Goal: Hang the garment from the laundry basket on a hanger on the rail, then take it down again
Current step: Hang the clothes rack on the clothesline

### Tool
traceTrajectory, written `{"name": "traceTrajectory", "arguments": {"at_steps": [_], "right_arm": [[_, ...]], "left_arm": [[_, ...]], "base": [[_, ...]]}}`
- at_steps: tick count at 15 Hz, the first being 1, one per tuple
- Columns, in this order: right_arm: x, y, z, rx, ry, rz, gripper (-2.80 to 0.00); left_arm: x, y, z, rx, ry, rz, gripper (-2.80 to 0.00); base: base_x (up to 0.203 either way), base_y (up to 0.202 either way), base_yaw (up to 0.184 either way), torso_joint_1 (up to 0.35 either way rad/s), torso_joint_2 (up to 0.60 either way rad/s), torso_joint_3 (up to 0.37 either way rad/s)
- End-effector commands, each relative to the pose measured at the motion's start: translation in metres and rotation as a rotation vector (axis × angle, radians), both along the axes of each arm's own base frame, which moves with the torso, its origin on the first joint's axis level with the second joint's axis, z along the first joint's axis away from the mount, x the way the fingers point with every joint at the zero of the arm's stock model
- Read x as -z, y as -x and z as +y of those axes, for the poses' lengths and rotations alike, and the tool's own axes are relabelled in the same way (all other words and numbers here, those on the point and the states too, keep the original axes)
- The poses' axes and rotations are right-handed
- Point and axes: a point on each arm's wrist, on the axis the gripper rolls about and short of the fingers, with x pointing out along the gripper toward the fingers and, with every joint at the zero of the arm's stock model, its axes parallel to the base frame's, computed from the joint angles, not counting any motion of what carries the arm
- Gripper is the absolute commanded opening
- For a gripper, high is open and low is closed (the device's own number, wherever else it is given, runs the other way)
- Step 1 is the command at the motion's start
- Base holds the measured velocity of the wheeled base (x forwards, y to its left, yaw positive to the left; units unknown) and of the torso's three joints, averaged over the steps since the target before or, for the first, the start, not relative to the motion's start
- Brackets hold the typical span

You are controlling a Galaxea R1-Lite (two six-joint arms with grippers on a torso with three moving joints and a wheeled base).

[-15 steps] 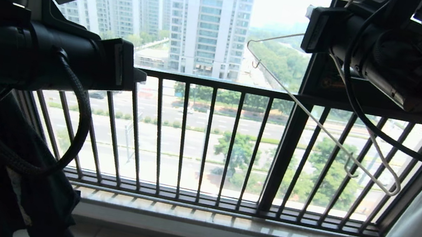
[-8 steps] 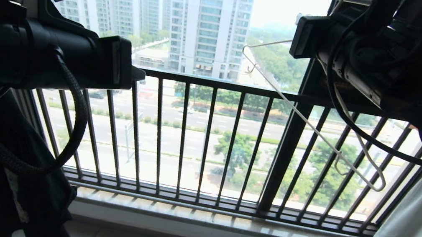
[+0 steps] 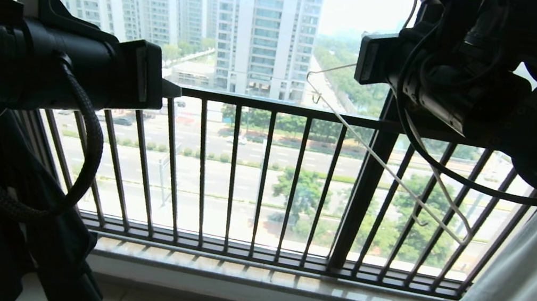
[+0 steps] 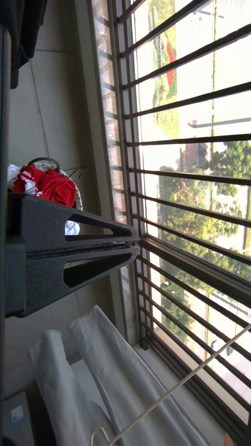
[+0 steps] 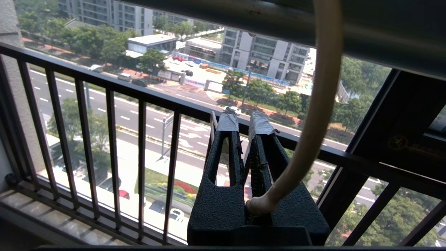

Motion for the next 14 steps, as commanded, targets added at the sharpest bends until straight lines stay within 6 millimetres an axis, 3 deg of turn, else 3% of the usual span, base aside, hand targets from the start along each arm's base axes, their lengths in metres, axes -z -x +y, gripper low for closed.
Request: {"name": "traceTrajectory", "arguments": {"at_steps": [1, 3, 4, 10, 14], "right_arm": [[-0.001, 0.000, 0.000, 0.000, 0.000, -0.003, -2.80], [-0.002, 0.002, 0.000, 0.001, -0.002, -0.006, -2.80], [-0.003, 0.002, -0.001, 0.001, -0.002, -0.009, 0.00], [-0.010, 0.011, -0.006, 0.000, -0.008, -0.025, 0.00], [-0.012, 0.039, -0.019, -0.016, -0.006, -0.016, 0.00]], "left_arm": [[0.000, -0.001, 0.000, -0.003, 0.000, 0.003, -2.80], [0.000, 0.000, 0.000, -0.002, 0.002, 0.000, -2.80], [0.000, 0.000, 0.000, -0.003, 0.001, 0.002, -2.80], [0.000, -0.001, 0.000, -0.003, 0.000, 0.003, -2.80], [0.000, -0.001, 0.000, -0.003, 0.000, 0.003, -2.80]], "base": [[0.000, 0.000, 0.000, 0.000, 0.00, 0.000], [0.000, 0.000, 0.000, 0.000, 0.00, 0.000], [0.000, 0.000, 0.000, 0.000, 0.00, 0.000], [0.000, 0.000, 0.000, 0.000, 0.00, 0.000], [0.000, 0.000, 0.000, 0.000, 0.00, 0.000]]}}
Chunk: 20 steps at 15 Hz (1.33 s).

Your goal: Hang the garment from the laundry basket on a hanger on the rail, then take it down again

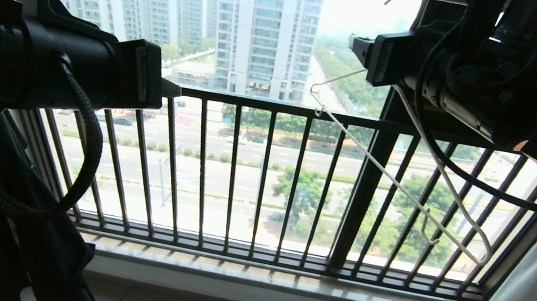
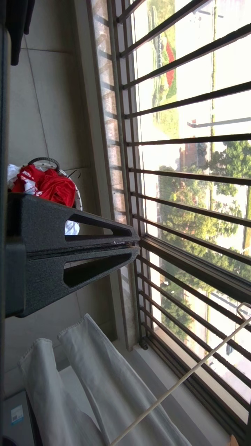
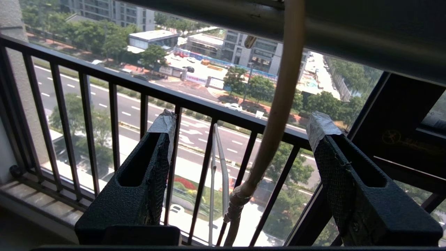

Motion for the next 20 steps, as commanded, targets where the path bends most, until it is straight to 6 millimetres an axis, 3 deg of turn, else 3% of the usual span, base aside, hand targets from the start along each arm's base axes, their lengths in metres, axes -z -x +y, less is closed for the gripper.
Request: {"name": "traceTrajectory", "arguments": {"at_steps": [1, 5, 10, 11, 15, 17, 20], "right_arm": [[-0.008, 0.031, -0.014, -0.016, -0.011, -0.014, 0.00], [-0.024, 0.082, -0.034, -0.062, -0.051, -0.068, 0.00], [-0.037, 0.153, -0.083, -0.078, -0.106, -0.147, 0.00], [-0.035, 0.165, -0.092, -0.079, -0.106, -0.147, -2.80], [-0.024, 0.181, -0.106, 0.001, -0.107, -0.104, -2.80], [-0.022, 0.193, -0.125, 0.088, -0.110, -0.102, -2.80], [-0.015, 0.216, -0.151, 0.202, -0.125, -0.085, -2.80]], "left_arm": [[0.001, -0.001, -0.001, -0.001, -0.001, 0.004, -2.80], [0.000, -0.002, -0.001, -0.002, 0.001, 0.004, -2.80], [0.000, 0.001, 0.000, 0.001, -0.002, 0.003, -2.80], [0.003, 0.001, 0.000, 0.007, -0.017, 0.006, -2.80], [0.006, 0.008, 0.003, 0.025, -0.072, -0.015, -2.80], [0.009, 0.029, 0.017, 0.028, -0.078, -0.031, -2.80], [0.020, 0.036, 0.044, -0.078, -0.137, -0.028, -2.80]], "base": [[0.000, 0.000, 0.000, 0.000, 0.00, 0.000], [0.000, 0.000, 0.000, 0.000, 0.00, 0.000], [0.000, 0.000, 0.000, 0.000, 0.00, 0.000], [0.000, 0.000, 0.000, 0.000, 0.00, 0.000], [0.000, 0.000, 0.000, 0.000, 0.00, 0.000], [0.000, 0.000, 0.000, 0.000, 0.00, 0.000], [0.000, 0.000, 0.000, 0.000, 0.00, 0.000]]}}
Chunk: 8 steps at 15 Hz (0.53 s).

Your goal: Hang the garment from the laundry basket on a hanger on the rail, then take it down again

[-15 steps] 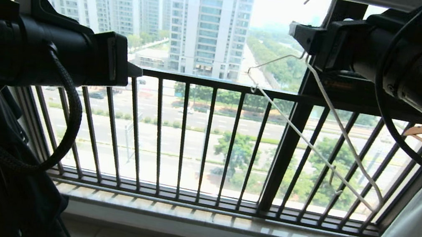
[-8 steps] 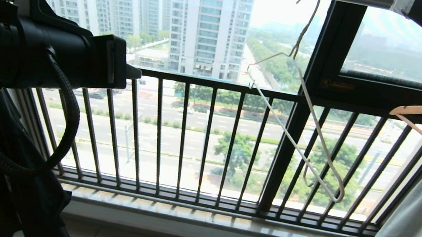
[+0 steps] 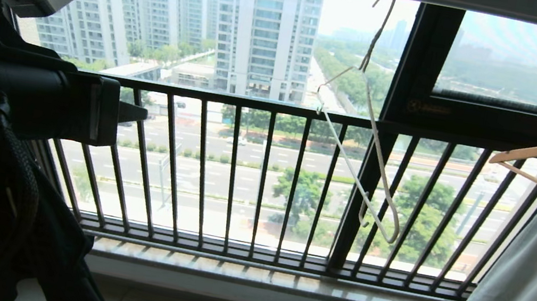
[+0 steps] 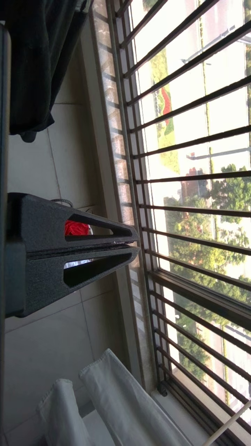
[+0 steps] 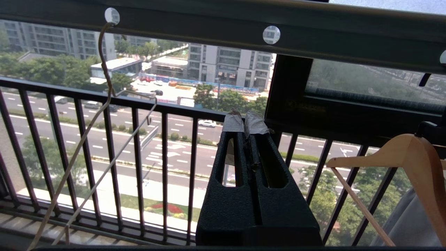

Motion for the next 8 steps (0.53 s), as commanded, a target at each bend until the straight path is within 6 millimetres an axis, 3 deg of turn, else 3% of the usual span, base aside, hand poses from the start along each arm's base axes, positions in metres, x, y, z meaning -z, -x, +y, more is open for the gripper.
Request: {"name": "traceTrajectory", "arguments": {"at_steps": [1, 5, 8], "right_arm": [[0.004, 0.031, -0.026, 0.103, -0.033, -0.039, -2.80], [0.051, 0.076, -0.048, 0.233, -0.060, -0.003, -2.80], [0.071, 0.099, -0.054, 0.386, -0.130, -0.015, -2.80]], "left_arm": [[0.002, 0.029, 0.027, -0.064, 0.012, -0.037, -2.80], [0.017, 0.110, 0.075, -0.186, 0.056, -0.186, -2.80], [0.053, 0.164, 0.093, -0.321, 0.056, -0.279, -2.80]], "base": [[0.000, 0.000, 0.000, 0.000, 0.00, 0.000], [0.000, 0.000, 0.000, 0.000, 0.00, 0.000], [0.000, 0.000, 0.000, 0.000, 0.00, 0.000]]}}
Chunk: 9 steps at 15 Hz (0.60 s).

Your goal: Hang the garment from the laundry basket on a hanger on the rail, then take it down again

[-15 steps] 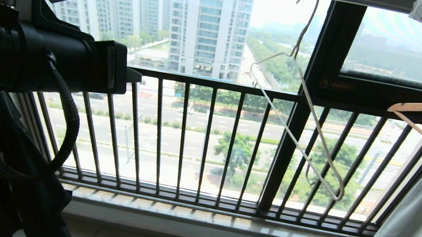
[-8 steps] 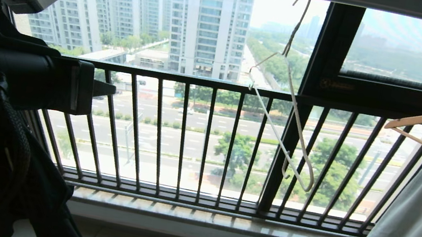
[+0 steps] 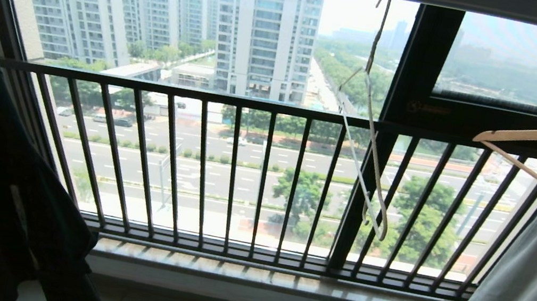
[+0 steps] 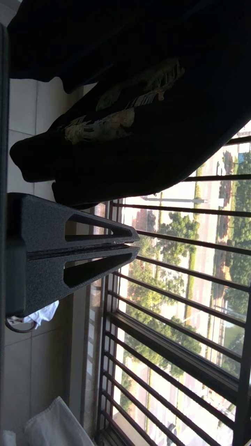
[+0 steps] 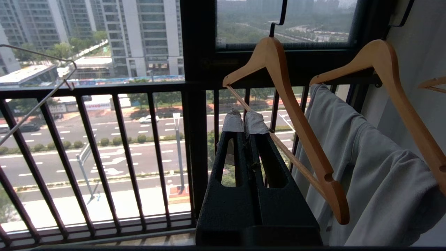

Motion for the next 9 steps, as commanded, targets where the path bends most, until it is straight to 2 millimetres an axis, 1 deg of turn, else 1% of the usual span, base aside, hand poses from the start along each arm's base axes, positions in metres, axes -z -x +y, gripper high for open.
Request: {"name": "traceTrajectory", "arguments": {"at_steps": [1, 2, 3, 4, 5, 7, 8, 9], "right_arm": [[0.006, 0.037, -0.006, 0.134, -0.070, -0.111, -2.80], [0.004, 0.049, -0.008, 0.154, -0.083, -0.133, -2.80], [0.005, 0.056, -0.008, 0.161, -0.082, -0.110, -2.80], [0.009, 0.065, -0.009, 0.161, -0.078, -0.089, -2.80], [0.015, 0.075, -0.010, 0.147, -0.073, -0.083, -2.80], [0.030, 0.088, -0.010, 0.112, -0.061, -0.055, -2.80], [0.039, 0.092, -0.010, 0.109, -0.056, -0.032, -2.80], [0.047, 0.091, -0.010, 0.108, -0.054, -0.003, -2.80]], "left_arm": [[0.032, 0.058, 0.014, -0.140, 0.015, -0.130, -2.80], [0.046, 0.069, 0.014, -0.192, 0.009, -0.143, -2.80], [0.059, 0.077, 0.013, -0.222, 0.003, -0.156, -2.80], [0.074, 0.083, 0.013, -0.238, -0.002, -0.163, -2.80], [0.090, 0.086, 0.013, -0.249, -0.007, -0.154, -2.80], [0.113, 0.090, 0.013, -0.255, -0.013, -0.149, -2.80], [0.126, 0.090, 0.012, -0.254, -0.022, -0.135, -2.80], [0.137, 0.087, 0.012, -0.252, -0.039, -0.111, -2.80]], "base": [[0.000, 0.000, 0.000, 0.000, 0.00, 0.000], [0.000, 0.000, 0.000, 0.000, 0.00, 0.000], [0.000, 0.000, 0.000, 0.000, 0.00, 0.000], [0.000, 0.000, 0.000, 0.000, 0.00, 0.000], [0.000, 0.000, 0.000, 0.000, 0.00, 0.000], [0.000, 0.000, 0.000, 0.000, 0.00, 0.000], [0.000, 0.000, 0.000, 0.000, 0.00, 0.000], [0.000, 0.000, 0.000, 0.000, 0.00, 0.000]]}}
